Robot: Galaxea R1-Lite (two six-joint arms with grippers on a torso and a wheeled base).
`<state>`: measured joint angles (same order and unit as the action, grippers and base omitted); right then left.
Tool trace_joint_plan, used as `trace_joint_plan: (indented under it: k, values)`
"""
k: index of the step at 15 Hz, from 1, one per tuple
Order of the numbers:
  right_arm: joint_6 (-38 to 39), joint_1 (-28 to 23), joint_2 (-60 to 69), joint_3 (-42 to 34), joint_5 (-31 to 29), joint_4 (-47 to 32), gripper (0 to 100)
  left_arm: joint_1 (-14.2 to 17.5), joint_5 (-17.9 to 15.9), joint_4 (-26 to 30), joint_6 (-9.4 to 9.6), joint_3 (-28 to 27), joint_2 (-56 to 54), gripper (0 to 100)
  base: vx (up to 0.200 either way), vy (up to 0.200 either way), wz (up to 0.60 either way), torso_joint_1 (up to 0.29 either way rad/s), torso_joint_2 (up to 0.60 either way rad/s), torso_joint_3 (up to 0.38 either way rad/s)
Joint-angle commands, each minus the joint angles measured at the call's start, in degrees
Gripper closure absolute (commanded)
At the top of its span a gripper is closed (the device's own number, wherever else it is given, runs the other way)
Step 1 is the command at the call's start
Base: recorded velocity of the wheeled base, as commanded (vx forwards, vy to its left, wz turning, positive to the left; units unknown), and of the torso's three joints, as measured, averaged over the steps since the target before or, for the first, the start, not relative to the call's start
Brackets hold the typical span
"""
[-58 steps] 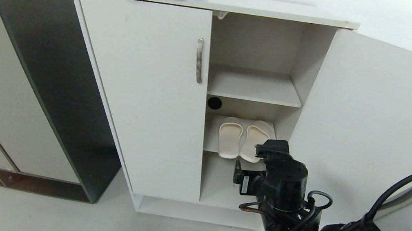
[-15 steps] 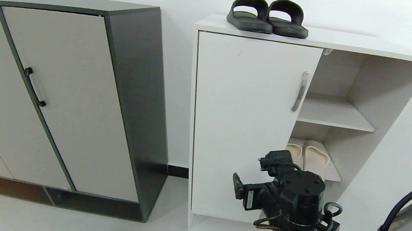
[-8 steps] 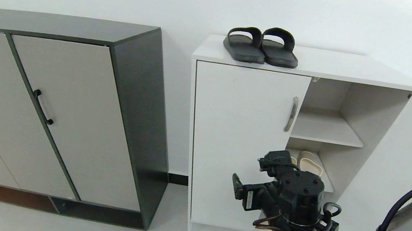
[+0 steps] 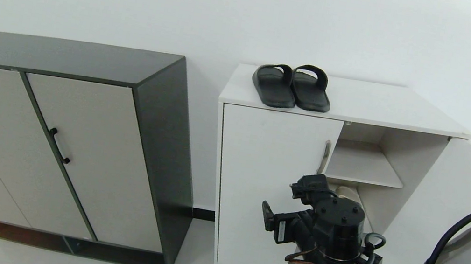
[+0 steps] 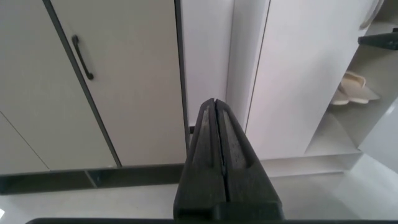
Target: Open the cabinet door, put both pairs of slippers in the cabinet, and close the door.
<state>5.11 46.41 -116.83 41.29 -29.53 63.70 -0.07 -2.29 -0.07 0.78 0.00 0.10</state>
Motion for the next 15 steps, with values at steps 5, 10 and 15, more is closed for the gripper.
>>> trace_joint_plan:
  k: [5,10,15]
  values:
    - [-0.01,0.00,-0.32,-0.07,-0.09,0.11,0,-0.01,0.01,-0.01,0.01,0.00,-0.10,100,0.000,0.000,0.00,0.189,-0.50,-0.307]
    - [-0.01,0.00,-0.32,-0.24,-0.09,0.11,0,-0.01,0.01,-0.01,0.01,0.00,-0.01,100,0.000,0.000,0.00,0.222,-0.53,-0.311]
    - [-0.10,0.00,-0.32,-0.33,-0.09,0.11,0,-0.01,0.01,-0.01,0.01,0.00,-0.01,100,0.000,0.000,0.00,0.253,-0.58,-0.321]
